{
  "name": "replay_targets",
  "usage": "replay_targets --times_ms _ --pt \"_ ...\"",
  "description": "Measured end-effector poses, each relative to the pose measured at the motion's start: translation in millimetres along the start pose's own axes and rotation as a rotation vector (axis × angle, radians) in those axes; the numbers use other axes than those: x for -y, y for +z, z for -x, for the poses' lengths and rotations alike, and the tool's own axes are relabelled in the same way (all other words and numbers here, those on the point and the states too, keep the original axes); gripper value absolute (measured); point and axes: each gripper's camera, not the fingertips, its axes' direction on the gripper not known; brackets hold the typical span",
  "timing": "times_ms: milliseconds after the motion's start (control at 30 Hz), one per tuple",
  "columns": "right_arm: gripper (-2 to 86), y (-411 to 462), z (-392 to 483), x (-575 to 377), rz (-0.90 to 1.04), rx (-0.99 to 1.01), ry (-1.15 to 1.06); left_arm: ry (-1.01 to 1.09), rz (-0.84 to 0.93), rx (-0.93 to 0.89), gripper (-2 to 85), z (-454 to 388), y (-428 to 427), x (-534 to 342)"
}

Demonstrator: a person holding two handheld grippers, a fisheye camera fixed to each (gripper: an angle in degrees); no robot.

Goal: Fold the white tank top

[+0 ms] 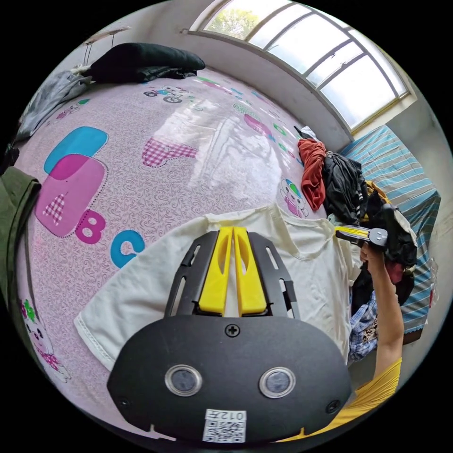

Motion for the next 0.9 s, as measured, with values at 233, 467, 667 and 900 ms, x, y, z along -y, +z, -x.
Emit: replay_targets --times_ms 233,467,667,900 --pt "0.6 -72.4 -5.1 -80.4 -0.215 0.053 0.042 0.019 -0.130 0.026 0.5 -15.5 -41.8 -14.1" --pt "3.7 -97.3 -72.8 -267.0 -0.438 0.258 0.546 0.130 -0.254 -0.448 0.4 -37.8 -39.1 -24.0" --pt "4.8 -87.2 -48.4 -323.5 -0.583 0.289 0.588 0.227 0.033 -0.698 0.4 -84.3 43.3 -12.2" --pt "5.7 -84.2 -15.0 -317.4 -0.528 0.110 0.513 0.126 0.035 -0.543 0.4 -72.5 52.9 -10.9"
